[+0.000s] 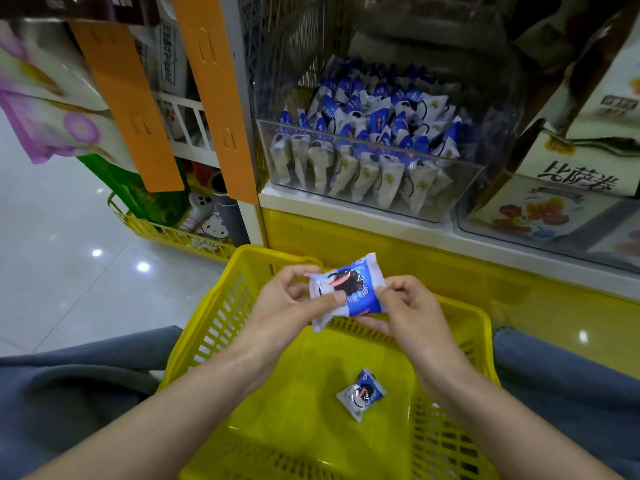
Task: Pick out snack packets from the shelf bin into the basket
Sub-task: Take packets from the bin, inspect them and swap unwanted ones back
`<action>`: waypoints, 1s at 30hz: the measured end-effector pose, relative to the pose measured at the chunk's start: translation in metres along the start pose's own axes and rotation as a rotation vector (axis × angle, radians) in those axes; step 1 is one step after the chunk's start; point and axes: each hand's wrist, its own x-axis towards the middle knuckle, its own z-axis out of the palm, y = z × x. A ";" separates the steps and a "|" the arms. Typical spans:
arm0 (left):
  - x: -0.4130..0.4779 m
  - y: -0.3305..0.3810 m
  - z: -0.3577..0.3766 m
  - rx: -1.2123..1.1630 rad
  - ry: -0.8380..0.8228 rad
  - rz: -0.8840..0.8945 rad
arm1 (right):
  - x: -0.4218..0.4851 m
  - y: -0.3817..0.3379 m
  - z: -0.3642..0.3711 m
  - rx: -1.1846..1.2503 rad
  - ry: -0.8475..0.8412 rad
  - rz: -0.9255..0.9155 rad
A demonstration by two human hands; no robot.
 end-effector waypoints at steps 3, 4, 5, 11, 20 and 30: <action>0.003 0.003 -0.005 -0.045 0.020 0.061 | 0.000 0.000 -0.002 -0.139 -0.036 -0.022; 0.004 0.003 -0.007 -0.029 0.009 0.083 | 0.000 0.001 -0.003 -0.232 -0.073 -0.055; 0.004 0.005 -0.009 -0.021 -0.006 0.097 | 0.000 0.001 -0.002 -0.290 -0.118 -0.066; 0.002 0.010 -0.010 -0.071 -0.084 0.103 | 0.002 -0.009 -0.005 -0.137 -0.243 -0.022; 0.004 0.012 -0.010 0.068 0.042 0.283 | 0.000 0.006 -0.003 -0.372 -0.292 0.005; -0.002 0.005 -0.001 0.315 -0.057 0.327 | -0.003 0.002 0.001 -0.375 -0.204 -0.247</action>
